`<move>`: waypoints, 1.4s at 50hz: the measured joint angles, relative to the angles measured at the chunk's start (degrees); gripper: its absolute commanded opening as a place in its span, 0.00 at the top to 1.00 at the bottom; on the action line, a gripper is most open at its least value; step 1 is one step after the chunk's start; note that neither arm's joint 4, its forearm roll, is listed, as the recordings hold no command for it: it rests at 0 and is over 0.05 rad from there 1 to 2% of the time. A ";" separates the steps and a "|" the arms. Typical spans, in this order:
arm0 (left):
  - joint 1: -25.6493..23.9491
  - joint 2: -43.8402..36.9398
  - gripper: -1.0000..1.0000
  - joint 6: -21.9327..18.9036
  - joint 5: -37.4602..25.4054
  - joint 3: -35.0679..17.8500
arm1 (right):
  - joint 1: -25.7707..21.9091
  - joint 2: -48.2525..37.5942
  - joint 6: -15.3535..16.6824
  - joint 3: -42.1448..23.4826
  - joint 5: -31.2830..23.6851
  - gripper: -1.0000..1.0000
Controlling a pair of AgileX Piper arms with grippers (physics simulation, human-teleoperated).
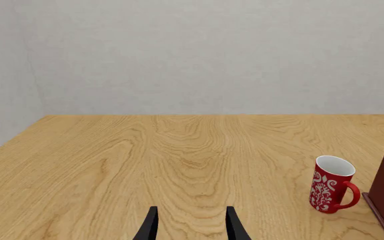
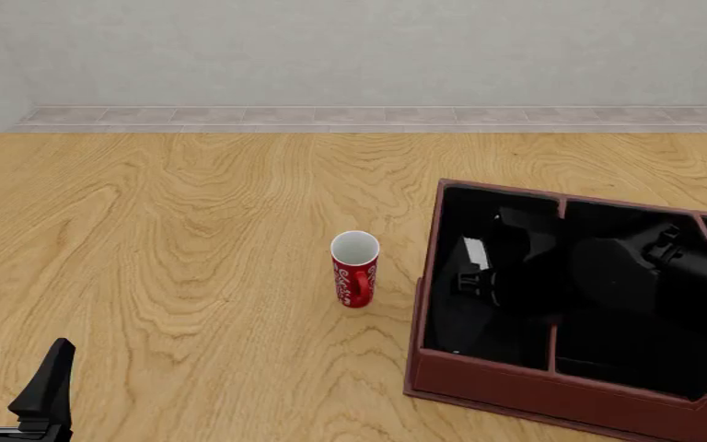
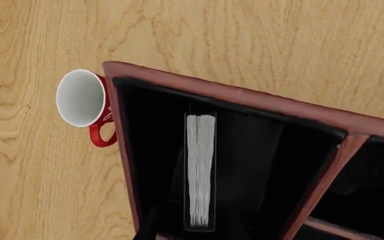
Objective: Pick up the book and place it in the left compartment of the caddy.
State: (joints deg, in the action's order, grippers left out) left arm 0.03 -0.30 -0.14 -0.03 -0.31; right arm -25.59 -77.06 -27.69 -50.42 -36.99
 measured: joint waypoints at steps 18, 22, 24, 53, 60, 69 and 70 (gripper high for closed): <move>0.00 0.00 0.00 0.00 0.00 0.00 | -0.09 1.86 0.26 -1.16 -2.12 0.00; 0.00 0.00 0.00 0.00 0.00 0.00 | -0.08 2.74 0.45 -1.52 -3.06 0.00; 0.00 0.00 0.00 0.00 0.00 0.00 | -0.06 3.26 0.56 -1.72 -3.61 0.00; 0.00 0.00 0.00 -0.01 0.00 0.00 | 0.89 12.37 2.56 -4.24 -12.60 0.00; 0.00 0.00 0.00 0.00 0.00 0.00 | 0.92 15.23 2.99 -4.95 -15.19 0.00; 0.00 0.00 0.00 0.00 0.00 0.00 | 0.58 19.13 3.57 -6.02 -18.76 0.00; 0.00 0.00 0.00 0.00 0.00 0.00 | 0.57 19.51 3.81 -6.25 -19.21 0.00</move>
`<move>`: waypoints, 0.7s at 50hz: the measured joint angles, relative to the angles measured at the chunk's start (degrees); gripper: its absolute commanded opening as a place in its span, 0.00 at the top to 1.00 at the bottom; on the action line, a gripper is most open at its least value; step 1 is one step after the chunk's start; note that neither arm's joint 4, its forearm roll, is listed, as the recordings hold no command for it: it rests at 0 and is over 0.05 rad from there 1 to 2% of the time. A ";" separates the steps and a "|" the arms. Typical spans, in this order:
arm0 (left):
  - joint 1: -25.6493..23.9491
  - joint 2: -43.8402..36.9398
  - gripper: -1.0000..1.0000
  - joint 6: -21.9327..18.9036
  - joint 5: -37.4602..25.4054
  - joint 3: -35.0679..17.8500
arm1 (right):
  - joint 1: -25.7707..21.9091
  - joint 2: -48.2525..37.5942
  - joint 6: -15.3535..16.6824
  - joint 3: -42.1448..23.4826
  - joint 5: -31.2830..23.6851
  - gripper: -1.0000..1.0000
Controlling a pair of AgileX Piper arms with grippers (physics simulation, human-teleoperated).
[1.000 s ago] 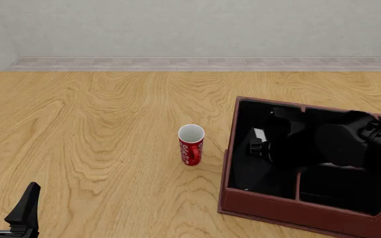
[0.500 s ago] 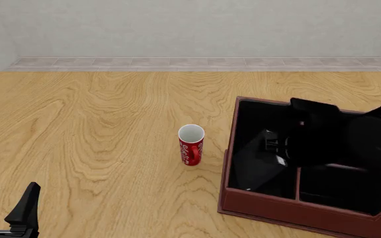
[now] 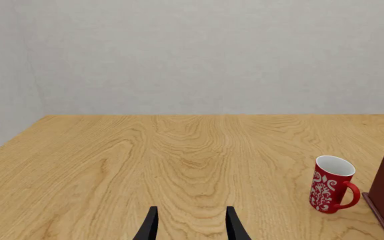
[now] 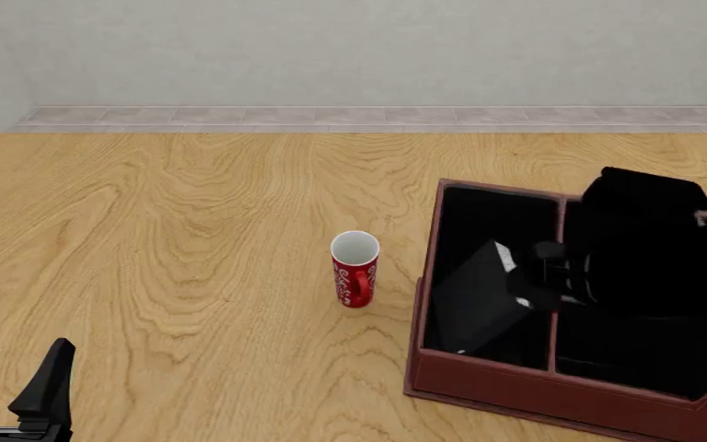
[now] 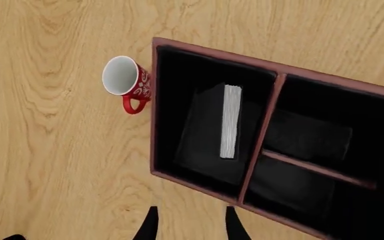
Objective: Pick up the book and place it in the left compartment of the caddy.
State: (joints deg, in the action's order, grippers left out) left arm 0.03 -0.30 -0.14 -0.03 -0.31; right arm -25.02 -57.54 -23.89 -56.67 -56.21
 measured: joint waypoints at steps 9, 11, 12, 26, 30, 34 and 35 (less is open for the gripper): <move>0.00 0.00 0.00 0.00 0.00 0.00 | -0.52 3.74 1.74 -2.47 -4.09 0.00; 0.00 0.00 0.00 0.00 0.00 0.00 | -0.69 4.60 2.06 -2.87 -4.95 0.00; 0.00 0.00 0.00 0.00 0.00 0.00 | -0.80 5.01 2.18 -3.07 -5.37 0.00; 0.00 0.00 0.00 0.00 0.00 0.00 | -1.71 11.20 4.69 -4.99 -10.84 0.00; 0.00 0.00 0.00 0.00 0.00 0.00 | -1.74 13.25 5.39 -4.74 -11.77 0.00; 0.00 0.00 0.00 0.00 0.00 0.00 | -1.77 15.31 6.11 -4.18 -12.41 0.00; 0.00 0.00 0.00 0.00 0.00 0.00 | -1.85 15.87 6.24 -4.02 -12.53 0.00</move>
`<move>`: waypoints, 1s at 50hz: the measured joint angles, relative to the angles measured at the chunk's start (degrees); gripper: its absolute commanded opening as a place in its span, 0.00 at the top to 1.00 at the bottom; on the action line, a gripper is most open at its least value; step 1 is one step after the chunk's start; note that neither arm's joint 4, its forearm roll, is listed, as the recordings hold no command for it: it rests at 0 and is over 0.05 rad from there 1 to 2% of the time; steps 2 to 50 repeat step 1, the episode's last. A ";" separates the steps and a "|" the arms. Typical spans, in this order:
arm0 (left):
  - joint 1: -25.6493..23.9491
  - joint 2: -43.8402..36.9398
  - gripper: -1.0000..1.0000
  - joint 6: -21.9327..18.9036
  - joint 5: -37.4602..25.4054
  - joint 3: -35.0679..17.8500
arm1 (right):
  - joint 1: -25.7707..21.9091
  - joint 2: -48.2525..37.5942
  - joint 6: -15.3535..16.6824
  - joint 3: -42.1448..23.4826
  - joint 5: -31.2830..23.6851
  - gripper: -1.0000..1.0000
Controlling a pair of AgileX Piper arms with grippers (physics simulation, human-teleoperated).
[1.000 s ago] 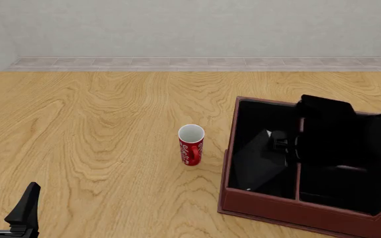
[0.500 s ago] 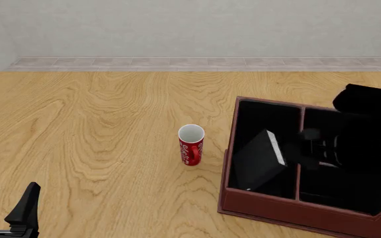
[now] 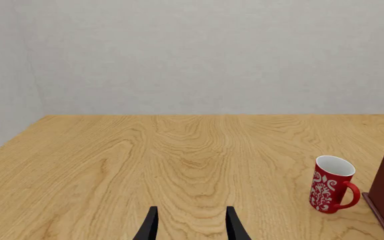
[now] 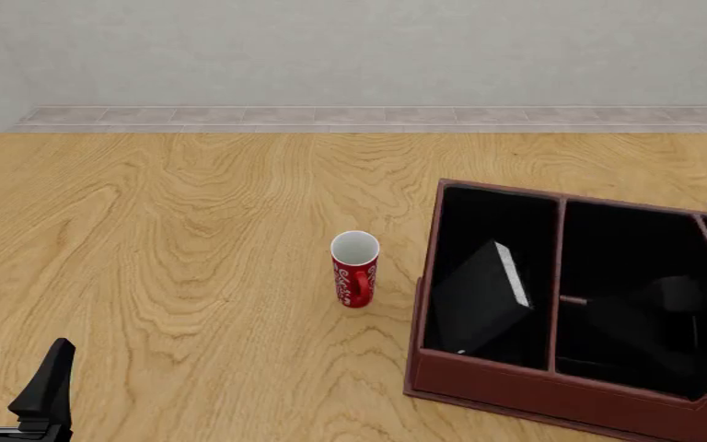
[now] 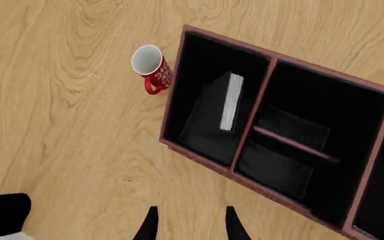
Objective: Pick up the book and place it in the left compartment of the caddy.
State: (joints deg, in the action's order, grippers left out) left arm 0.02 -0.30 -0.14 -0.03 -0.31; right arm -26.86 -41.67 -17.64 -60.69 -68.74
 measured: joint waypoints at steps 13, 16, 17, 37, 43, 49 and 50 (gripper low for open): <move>0.00 0.00 0.00 0.00 0.00 0.00 | -0.13 0.57 0.09 0.18 -0.11 0.00; 0.00 0.00 0.00 0.00 0.00 0.00 | -0.13 0.57 0.09 0.18 -0.11 0.00; 0.00 0.00 0.00 0.00 0.00 0.00 | -0.13 0.57 0.09 0.18 -0.11 0.00; 0.00 0.00 0.00 0.00 0.00 0.00 | -0.13 0.57 0.09 0.18 -0.11 0.00; 0.00 0.00 0.00 0.00 0.00 0.00 | -0.13 0.57 0.09 0.18 -0.11 0.00; 0.00 0.00 0.00 0.00 0.00 0.00 | -0.13 0.57 0.09 0.18 -0.11 0.00; 0.00 0.00 0.00 0.00 0.00 0.00 | -0.13 0.57 0.09 0.18 -0.11 0.00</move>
